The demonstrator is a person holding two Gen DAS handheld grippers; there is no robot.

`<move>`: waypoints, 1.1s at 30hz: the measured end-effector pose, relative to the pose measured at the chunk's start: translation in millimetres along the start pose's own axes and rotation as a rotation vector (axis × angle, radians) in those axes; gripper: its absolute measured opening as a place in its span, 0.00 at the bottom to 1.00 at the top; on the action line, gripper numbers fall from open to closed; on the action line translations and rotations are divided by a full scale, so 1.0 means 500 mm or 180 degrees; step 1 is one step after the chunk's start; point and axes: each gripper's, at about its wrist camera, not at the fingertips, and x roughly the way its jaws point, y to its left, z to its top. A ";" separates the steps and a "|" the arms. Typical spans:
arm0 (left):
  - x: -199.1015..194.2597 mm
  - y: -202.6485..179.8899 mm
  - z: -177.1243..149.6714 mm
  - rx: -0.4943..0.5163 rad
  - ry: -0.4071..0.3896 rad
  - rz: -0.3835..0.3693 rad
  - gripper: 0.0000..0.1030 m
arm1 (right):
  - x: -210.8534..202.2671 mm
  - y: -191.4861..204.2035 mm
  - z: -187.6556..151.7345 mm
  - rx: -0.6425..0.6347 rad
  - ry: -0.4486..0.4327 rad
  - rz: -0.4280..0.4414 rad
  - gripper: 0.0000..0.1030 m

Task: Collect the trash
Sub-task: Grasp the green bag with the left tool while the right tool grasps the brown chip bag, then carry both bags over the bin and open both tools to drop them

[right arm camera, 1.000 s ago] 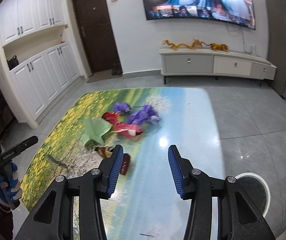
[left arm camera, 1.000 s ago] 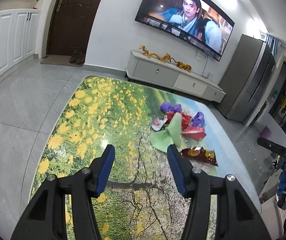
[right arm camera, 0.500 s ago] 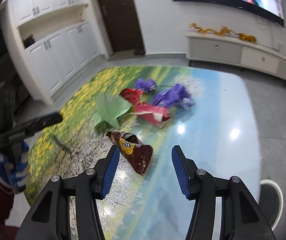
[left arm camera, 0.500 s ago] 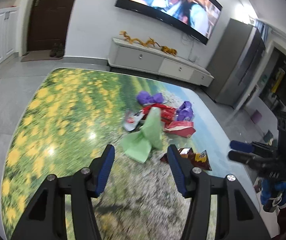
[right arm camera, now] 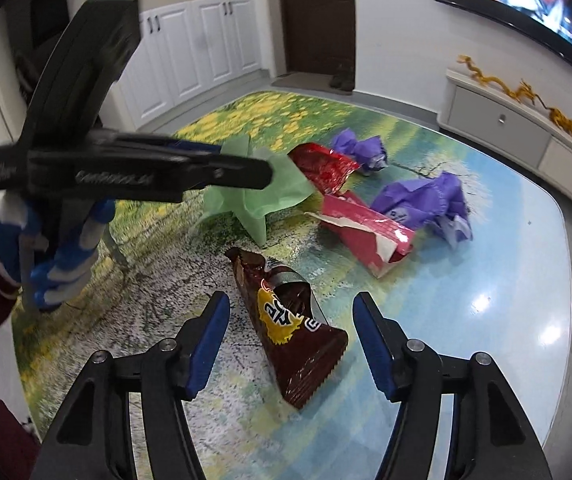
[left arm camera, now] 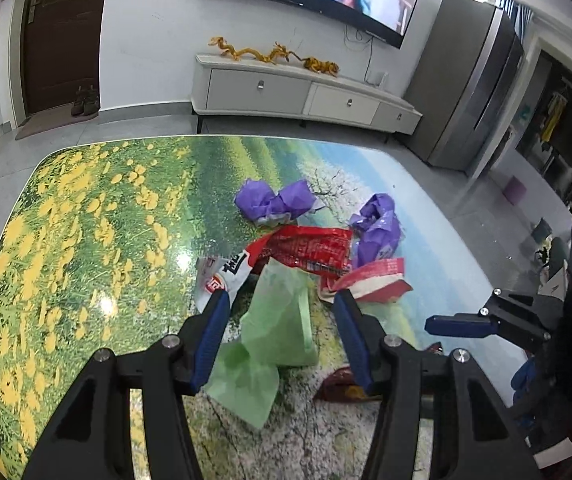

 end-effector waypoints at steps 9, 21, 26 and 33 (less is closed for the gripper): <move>0.027 -0.002 -0.008 -0.0018 0.0087 0.0036 0.31 | 0.024 0.010 -0.011 -0.0233 0.0083 -0.0051 0.43; -0.037 -0.035 -0.038 -0.0019 -0.0060 -0.0003 0.26 | -0.031 0.024 -0.045 -0.0258 -0.0001 -0.0112 0.27; -0.086 -0.050 -0.052 -0.0018 -0.0160 0.0001 0.26 | -0.074 0.026 -0.065 -0.0163 -0.0080 -0.0173 0.27; -0.153 -0.085 -0.059 0.0017 -0.0317 -0.0029 0.26 | -0.161 0.020 -0.109 0.0075 -0.0286 -0.0330 0.27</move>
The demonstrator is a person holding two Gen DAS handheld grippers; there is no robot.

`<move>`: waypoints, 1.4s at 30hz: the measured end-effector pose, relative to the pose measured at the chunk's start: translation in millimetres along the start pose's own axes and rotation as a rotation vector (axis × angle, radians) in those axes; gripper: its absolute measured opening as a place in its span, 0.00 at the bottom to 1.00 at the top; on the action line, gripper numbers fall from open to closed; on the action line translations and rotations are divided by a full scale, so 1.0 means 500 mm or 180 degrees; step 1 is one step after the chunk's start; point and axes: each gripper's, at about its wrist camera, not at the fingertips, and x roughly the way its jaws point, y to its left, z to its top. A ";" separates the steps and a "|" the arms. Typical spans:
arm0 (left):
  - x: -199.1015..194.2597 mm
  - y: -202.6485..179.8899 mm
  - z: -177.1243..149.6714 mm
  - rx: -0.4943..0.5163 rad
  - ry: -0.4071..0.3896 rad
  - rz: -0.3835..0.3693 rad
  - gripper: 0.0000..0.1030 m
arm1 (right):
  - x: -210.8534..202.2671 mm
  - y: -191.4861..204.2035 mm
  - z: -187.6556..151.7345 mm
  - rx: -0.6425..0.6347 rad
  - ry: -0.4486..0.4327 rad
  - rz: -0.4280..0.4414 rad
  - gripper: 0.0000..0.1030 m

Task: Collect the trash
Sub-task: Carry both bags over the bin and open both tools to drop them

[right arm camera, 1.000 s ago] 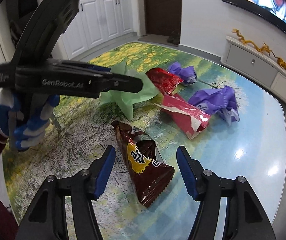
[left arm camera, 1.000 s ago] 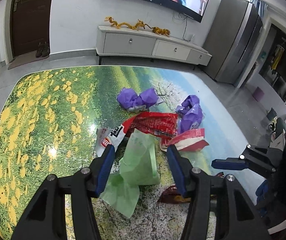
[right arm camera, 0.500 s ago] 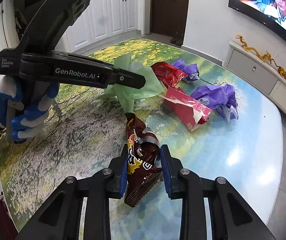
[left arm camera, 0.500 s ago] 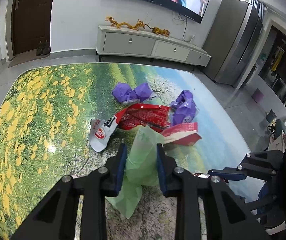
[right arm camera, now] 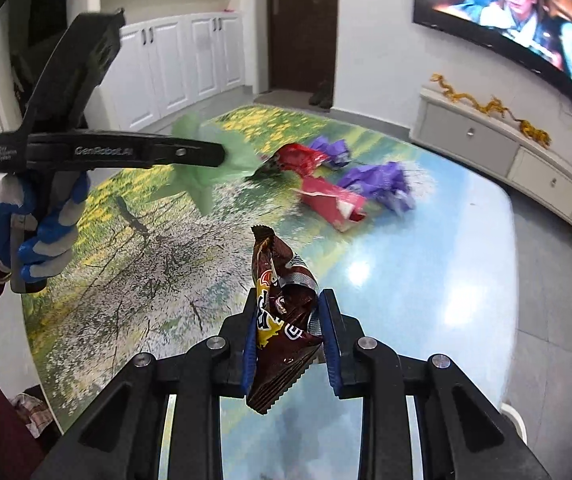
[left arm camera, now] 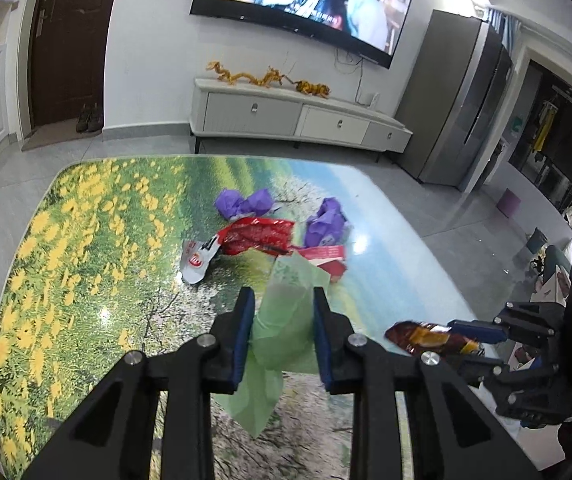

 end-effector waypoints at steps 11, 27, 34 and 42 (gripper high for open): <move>-0.052 -0.130 0.027 0.0269 -0.0155 -0.0225 0.26 | -0.151 -0.103 -0.055 0.0623 -0.0435 -0.0365 0.27; 0.119 -0.453 0.059 0.0955 0.0310 -0.0796 0.26 | -0.215 -0.356 -0.245 0.1941 -0.0474 -0.0891 0.27; 0.241 -0.607 0.035 0.1278 0.0700 -0.0959 0.26 | -0.183 -0.441 -0.338 0.2450 -0.0303 -0.0895 0.28; 0.383 -0.713 0.007 0.1264 0.1135 -0.1080 0.26 | -0.155 -0.524 -0.432 0.2927 -0.0146 -0.0925 0.29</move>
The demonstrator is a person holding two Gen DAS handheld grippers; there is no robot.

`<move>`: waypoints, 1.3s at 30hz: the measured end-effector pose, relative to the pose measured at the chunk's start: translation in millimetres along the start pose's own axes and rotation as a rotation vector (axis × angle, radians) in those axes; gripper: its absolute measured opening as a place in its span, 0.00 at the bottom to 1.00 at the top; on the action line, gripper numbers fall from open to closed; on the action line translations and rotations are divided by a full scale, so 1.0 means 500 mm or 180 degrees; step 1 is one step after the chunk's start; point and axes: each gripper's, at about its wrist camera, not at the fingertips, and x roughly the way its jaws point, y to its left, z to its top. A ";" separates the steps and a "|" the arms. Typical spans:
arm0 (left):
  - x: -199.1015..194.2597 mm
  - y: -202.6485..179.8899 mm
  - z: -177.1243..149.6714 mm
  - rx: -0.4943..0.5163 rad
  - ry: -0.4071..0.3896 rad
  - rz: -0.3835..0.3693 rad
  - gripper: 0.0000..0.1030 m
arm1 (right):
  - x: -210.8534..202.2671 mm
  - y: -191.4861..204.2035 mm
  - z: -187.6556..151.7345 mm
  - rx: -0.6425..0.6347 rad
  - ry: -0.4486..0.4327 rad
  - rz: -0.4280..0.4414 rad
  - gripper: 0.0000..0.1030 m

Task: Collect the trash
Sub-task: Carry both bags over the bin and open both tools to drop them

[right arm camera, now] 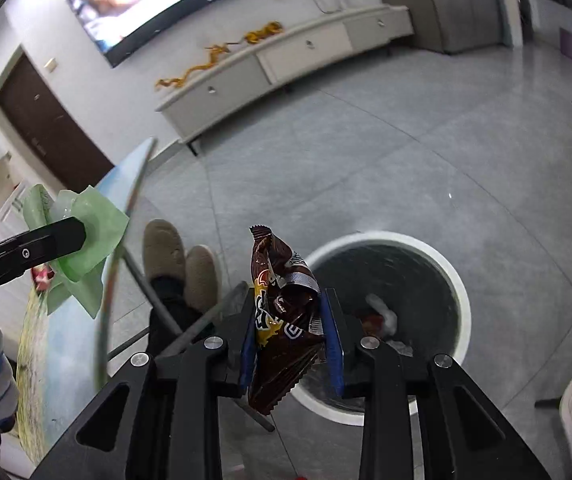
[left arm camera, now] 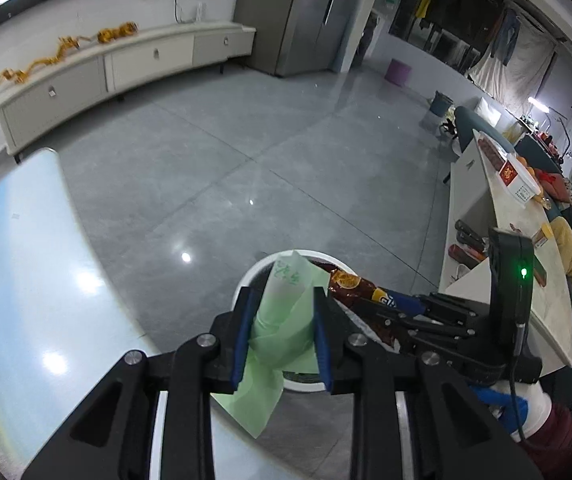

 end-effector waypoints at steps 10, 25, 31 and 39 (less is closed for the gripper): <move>0.141 -0.019 0.039 -0.0195 0.0267 -0.0204 0.28 | 0.058 -0.089 0.012 0.0305 0.0142 -0.0099 0.35; 0.158 -0.023 0.052 -0.0273 0.0256 -0.0372 0.54 | 0.070 -0.127 0.023 0.0389 0.0121 -0.0366 0.50; 0.090 0.001 0.029 -0.0276 0.0093 -0.0243 0.54 | 0.057 -0.091 0.026 0.0296 0.0081 -0.0349 0.50; -0.014 0.059 -0.031 -0.0347 -0.0076 -0.0065 0.54 | 0.020 -0.017 0.040 0.0075 -0.0014 -0.0235 0.50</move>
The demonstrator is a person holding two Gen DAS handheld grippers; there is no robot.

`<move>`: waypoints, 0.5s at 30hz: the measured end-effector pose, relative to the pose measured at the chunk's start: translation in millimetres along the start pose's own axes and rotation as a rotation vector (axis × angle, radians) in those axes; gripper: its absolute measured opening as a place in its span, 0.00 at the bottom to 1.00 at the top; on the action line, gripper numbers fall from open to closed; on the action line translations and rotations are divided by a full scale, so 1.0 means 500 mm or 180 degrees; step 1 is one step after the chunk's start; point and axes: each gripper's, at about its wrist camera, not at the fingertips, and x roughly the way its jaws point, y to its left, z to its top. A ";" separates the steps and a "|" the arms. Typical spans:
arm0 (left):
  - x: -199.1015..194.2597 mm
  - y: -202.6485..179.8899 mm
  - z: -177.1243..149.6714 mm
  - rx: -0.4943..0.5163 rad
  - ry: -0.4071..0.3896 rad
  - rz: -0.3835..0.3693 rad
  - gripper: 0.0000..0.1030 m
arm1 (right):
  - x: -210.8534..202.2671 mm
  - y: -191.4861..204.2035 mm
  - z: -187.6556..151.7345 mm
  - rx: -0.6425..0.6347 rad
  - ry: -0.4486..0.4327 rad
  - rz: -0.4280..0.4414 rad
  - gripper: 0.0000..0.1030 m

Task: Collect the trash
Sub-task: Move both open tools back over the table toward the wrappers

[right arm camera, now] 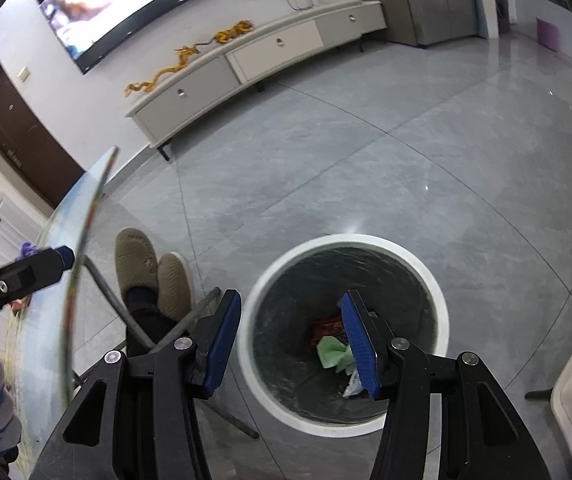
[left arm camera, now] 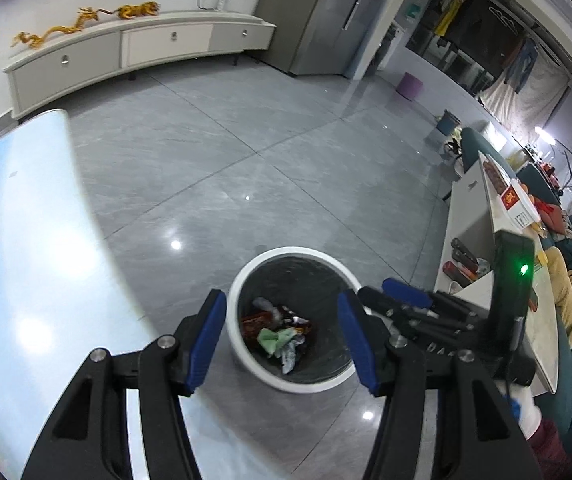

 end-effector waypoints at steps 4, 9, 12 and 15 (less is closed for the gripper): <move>-0.071 0.046 -0.032 -0.0074 -0.0134 0.0103 0.54 | -0.024 0.059 0.005 -0.0163 -0.0047 0.0076 0.50; -0.160 0.110 -0.071 -0.0171 -0.0330 0.0267 0.54 | -0.052 0.149 0.008 -0.0431 -0.0095 0.0194 0.50; -0.222 0.168 -0.095 -0.0286 -0.0467 0.0374 0.54 | -0.065 0.212 0.007 -0.0631 -0.0103 0.0281 0.50; -0.287 0.240 -0.121 -0.0438 -0.0601 0.0531 0.54 | -0.073 0.280 0.005 -0.0858 -0.0089 0.0394 0.50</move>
